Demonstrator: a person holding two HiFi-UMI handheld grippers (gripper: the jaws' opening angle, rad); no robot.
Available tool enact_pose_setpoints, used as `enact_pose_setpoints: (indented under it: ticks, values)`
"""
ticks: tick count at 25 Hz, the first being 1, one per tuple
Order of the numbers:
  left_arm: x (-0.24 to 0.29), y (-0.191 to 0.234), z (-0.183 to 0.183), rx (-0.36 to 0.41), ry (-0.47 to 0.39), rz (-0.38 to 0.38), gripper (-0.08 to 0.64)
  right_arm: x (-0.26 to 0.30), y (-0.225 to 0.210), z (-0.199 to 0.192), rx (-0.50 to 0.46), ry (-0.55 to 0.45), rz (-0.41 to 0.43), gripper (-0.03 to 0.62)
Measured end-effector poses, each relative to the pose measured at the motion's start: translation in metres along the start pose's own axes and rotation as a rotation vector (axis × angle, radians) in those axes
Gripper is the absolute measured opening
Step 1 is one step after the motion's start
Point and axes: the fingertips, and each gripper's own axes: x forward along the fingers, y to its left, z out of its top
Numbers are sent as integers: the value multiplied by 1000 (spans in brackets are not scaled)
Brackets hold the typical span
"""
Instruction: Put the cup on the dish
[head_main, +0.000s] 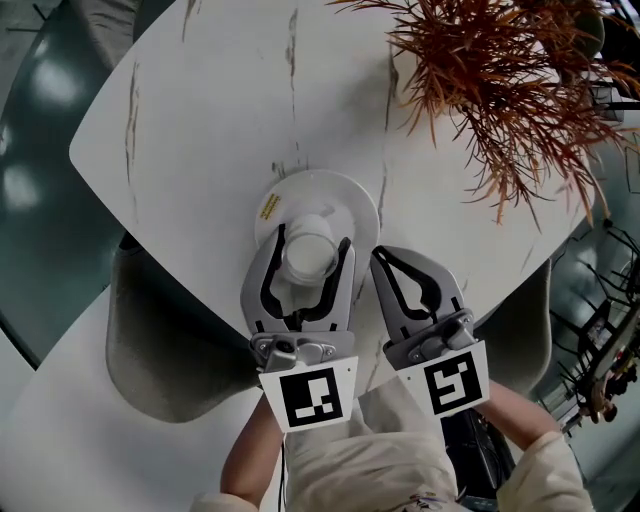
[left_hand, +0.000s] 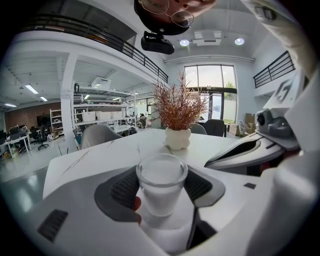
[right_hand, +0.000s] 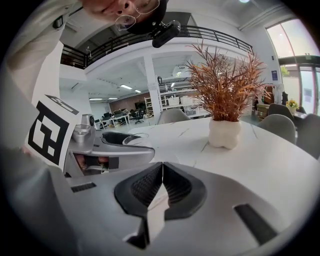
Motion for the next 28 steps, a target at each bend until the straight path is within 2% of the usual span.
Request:
enact_pose_setpoints:
  ticks: [4, 9, 14, 28]
  values:
    - [1, 0, 0, 10, -6, 6, 275, -3, -1, 2, -4, -10, -3, 6]
    - [-1, -4, 2, 6, -7, -21, 275, -10, -1, 5, -3, -17, 1, 6]
    - [-10, -4, 4, -10, -15, 6, 276, -18, -1, 6, -1, -31, -3, 6]
    - [-47, -17, 9, 8, -24, 40, 276, -49, 15, 17, -36, -92, -5, 6]
